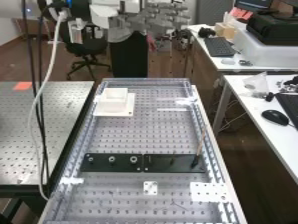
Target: Grab the chopstick and place it in the clear container
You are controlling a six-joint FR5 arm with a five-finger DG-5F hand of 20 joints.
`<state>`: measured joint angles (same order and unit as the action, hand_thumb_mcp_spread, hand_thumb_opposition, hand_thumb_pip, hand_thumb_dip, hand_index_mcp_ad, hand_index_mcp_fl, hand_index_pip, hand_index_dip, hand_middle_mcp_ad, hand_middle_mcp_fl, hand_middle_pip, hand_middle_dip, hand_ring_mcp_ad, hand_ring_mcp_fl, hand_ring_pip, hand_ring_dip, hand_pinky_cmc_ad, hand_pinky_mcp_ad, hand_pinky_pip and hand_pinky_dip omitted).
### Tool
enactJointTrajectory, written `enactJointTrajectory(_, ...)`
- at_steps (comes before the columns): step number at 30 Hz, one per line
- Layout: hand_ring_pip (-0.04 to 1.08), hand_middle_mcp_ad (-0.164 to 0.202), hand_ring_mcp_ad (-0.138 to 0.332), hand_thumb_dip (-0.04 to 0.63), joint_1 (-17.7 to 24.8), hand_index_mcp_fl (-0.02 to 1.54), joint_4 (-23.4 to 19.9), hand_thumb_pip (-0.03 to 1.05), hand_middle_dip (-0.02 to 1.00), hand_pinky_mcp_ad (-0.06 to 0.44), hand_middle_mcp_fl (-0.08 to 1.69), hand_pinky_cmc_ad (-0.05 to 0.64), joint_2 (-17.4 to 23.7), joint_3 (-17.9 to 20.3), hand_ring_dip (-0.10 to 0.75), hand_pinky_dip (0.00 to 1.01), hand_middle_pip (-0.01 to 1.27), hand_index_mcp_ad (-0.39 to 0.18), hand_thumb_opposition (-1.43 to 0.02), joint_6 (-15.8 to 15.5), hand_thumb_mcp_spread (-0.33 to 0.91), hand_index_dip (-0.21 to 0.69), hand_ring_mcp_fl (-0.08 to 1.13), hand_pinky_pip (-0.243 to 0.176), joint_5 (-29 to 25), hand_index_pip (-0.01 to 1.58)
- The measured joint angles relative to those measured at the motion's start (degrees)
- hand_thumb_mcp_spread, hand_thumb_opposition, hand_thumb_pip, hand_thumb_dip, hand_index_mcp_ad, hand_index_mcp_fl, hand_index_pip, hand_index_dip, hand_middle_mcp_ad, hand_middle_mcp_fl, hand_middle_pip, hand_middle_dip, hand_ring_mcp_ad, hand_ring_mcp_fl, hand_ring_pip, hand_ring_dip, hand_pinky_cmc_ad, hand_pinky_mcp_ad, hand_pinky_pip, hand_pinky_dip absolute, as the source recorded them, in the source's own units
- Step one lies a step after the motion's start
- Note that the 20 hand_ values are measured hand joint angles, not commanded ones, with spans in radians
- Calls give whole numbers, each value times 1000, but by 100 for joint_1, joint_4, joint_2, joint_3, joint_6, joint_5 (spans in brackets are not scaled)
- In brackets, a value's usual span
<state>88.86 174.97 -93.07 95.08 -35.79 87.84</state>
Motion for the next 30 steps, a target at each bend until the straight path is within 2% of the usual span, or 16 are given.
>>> enactJointTrajectory(2,16,-7,45,-7,-35,2,-134,23,42,-12,10,47,-61,88,-16,16,17,-42,0,137,3,19,0,-9,-58,7)
enactJointTrajectory(5,19,-9,38,-10,-82,-7,-357,31,45,-7,7,31,-140,189,-16,16,21,-35,-17,287,-3,19,0,-12,10,7)
enactJointTrajectory(6,19,-19,37,-14,-92,-7,-420,80,45,-7,7,33,-158,224,-16,16,21,-33,-75,322,9,19,0,-12,27,7)
enactJointTrajectory(8,26,-23,42,-5,-153,-5,-749,272,45,-9,-24,58,-225,377,-12,21,47,-37,-258,512,73,19,-10,-12,24,7)
enactJointTrajectory(9,33,-24,37,-5,-170,-5,-849,321,45,-7,-45,80,-245,418,-12,19,68,-33,-340,573,93,19,-16,-12,17,7)
enactJointTrajectory(10,44,-26,37,-5,-211,-9,-1070,349,45,-12,-38,113,-291,504,-12,30,86,-33,-419,705,113,19,-26,-12,11,7)
enactJointTrajectory(11,63,-28,56,-9,-258,-9,-1302,344,44,2,-40,143,-339,591,-12,44,89,-31,-456,827,120,33,-24,-28,16,7)
enactJointTrajectory(13,63,-28,87,-5,-325,-12,-1605,368,51,51,-38,194,-394,699,-12,75,99,-31,-525,941,154,86,-23,-47,63,24)
enactJointTrajectory(15,59,-28,119,5,-371,-10,-1813,442,96,68,-44,232,-437,771,-12,75,108,-31,-574,1010,168,155,-23,-65,74,37)
enactJointTrajectory(16,63,-28,117,5,-394,-7,-1905,492,126,75,-31,246,-466,798,-12,73,115,-35,-588,1068,178,185,-24,-75,40,37)
enactJointTrajectory(19,70,-24,138,37,-492,40,-2088,539,223,84,0,281,-576,823,-12,87,122,-35,-618,1285,204,253,-31,-77,-14,35)
enactJointTrajectory(20,68,-24,134,52,-531,37,-2126,543,260,101,45,278,-634,824,-12,87,120,-35,-637,1355,204,288,-28,-91,37,37)
enactJointTrajectory(22,68,-24,150,77,-574,44,-2168,559,344,98,87,300,-701,824,-12,87,124,-38,-667,1434,202,347,-26,-108,90,54)
enactJointTrajectory(25,66,-26,152,101,-662,40,-2272,684,429,98,101,312,-827,821,-5,93,124,-45,-682,1697,229,363,-24,-105,50,49)
enactJointTrajectory(27,80,-24,154,133,-725,38,-2348,717,494,101,133,328,-914,815,9,93,136,-54,-696,1953,246,370,-28,-105,31,56)
enactJointTrajectory(30,101,-28,154,195,-832,24,-2483,798,559,101,152,328,-1057,804,52,94,134,-61,-709,2417,257,377,-35,-105,25,199)
